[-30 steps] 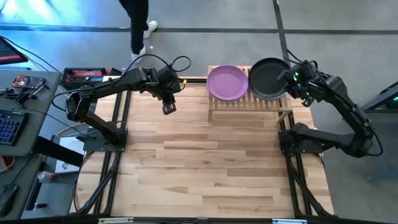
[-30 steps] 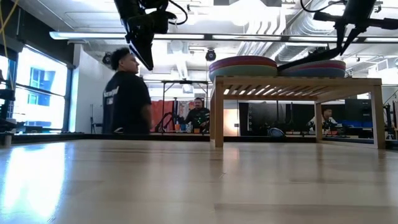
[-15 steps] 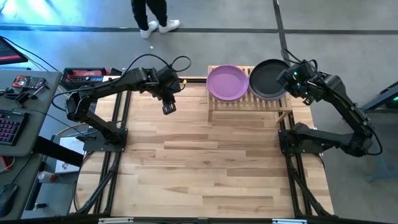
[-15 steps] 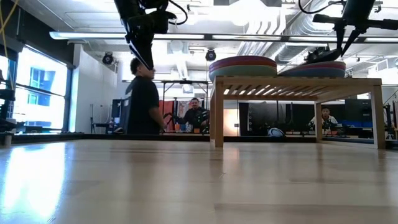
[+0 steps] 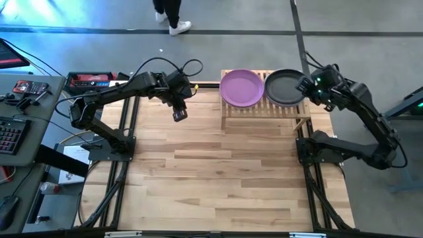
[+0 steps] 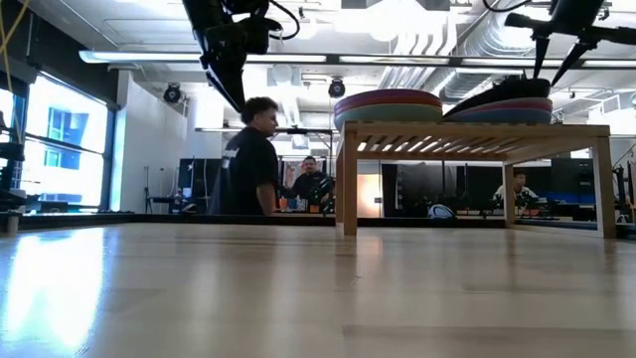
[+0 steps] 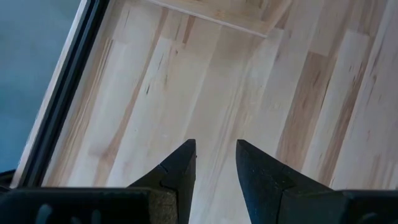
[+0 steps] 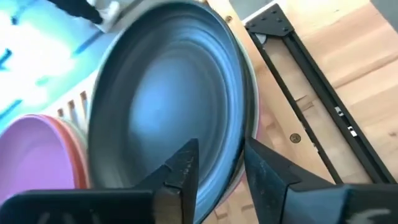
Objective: Place and stack plates onto a shelf
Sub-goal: Stack the center black plate on the white plate
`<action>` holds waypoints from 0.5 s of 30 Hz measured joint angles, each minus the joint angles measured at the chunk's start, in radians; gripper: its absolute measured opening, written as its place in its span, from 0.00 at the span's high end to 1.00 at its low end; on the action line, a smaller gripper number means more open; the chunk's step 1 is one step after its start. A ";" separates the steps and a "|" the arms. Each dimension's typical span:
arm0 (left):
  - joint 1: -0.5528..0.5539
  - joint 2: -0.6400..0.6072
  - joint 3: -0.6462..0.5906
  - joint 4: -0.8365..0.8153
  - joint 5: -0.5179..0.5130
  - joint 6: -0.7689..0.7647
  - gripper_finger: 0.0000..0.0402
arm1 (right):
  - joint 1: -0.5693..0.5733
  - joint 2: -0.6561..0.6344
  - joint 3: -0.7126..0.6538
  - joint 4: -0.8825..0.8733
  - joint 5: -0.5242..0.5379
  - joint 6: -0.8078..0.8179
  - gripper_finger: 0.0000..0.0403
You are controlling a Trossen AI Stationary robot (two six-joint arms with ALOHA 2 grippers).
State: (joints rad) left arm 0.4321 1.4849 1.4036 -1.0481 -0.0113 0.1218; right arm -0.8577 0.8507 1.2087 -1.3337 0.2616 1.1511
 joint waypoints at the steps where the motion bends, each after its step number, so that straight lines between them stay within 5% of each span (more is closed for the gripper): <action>1: 0.000 0.000 0.000 0.000 0.000 -0.008 0.75 | 0.000 -0.010 0.000 0.003 0.000 -0.001 0.74; 9: 0.000 0.000 0.000 0.001 0.000 -0.043 0.75 | 0.000 -0.060 0.001 0.126 0.017 -0.068 0.73; 15: 0.000 0.000 0.000 0.004 0.000 -0.068 0.75 | 0.001 0.021 0.002 0.275 -0.015 -0.222 0.73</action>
State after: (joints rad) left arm 0.4323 1.4849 1.4036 -1.0442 -0.0113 0.0536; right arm -0.8566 0.8719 1.2102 -1.0589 0.2470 0.9294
